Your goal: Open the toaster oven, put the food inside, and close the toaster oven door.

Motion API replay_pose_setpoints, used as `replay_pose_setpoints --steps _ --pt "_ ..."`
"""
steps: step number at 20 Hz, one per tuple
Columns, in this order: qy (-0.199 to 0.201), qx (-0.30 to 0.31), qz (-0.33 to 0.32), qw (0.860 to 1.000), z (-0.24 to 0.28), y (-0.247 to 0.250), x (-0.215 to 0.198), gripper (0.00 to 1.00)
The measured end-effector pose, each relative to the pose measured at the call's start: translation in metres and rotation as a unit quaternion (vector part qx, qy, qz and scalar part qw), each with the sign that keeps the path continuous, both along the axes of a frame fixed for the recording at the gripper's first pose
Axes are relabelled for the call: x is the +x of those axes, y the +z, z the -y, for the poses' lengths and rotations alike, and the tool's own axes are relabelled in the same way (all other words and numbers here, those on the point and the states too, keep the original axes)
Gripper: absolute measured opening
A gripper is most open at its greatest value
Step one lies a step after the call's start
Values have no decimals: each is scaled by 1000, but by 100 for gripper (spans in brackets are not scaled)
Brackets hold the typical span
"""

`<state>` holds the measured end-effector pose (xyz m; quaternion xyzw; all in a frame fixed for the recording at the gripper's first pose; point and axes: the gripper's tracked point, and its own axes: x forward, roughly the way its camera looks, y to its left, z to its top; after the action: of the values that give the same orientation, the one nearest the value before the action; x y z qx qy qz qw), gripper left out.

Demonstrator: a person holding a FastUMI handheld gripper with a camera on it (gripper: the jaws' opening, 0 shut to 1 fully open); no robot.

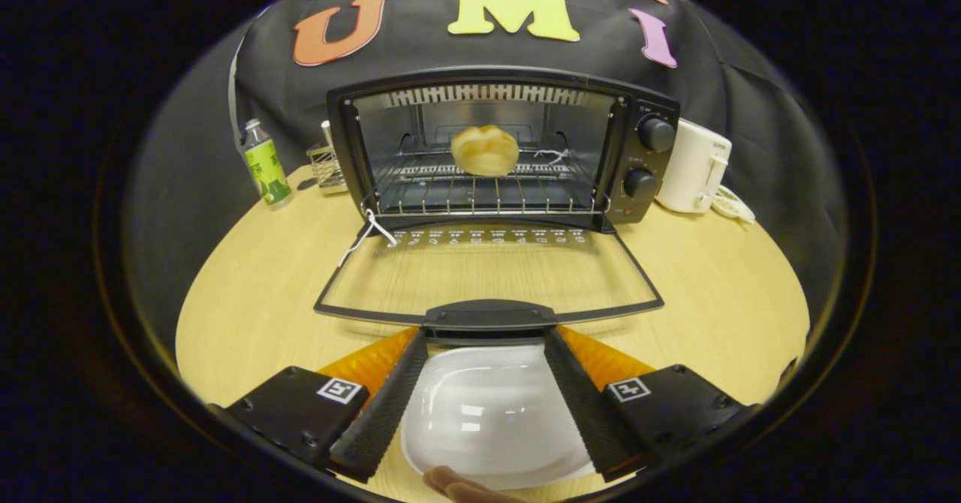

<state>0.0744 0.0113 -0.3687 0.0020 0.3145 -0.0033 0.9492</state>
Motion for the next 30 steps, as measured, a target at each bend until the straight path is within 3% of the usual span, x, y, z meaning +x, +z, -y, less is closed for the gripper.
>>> replay_pose_setpoints --steps 2,8,12,18,21,27,30 --pt "-5 -5 -4 1000 1 3 -1 100" --pt "-7 -1 77 997 -3 45 -5 100" --pt "3 0 164 986 -5 81 -8 100" --pt "14 28 237 971 -6 117 5 100" --pt "-15 26 283 959 5 146 11 100" --pt "-10 -31 343 939 3 218 -31 100" --pt "-9 -32 347 937 3 248 -61 100"
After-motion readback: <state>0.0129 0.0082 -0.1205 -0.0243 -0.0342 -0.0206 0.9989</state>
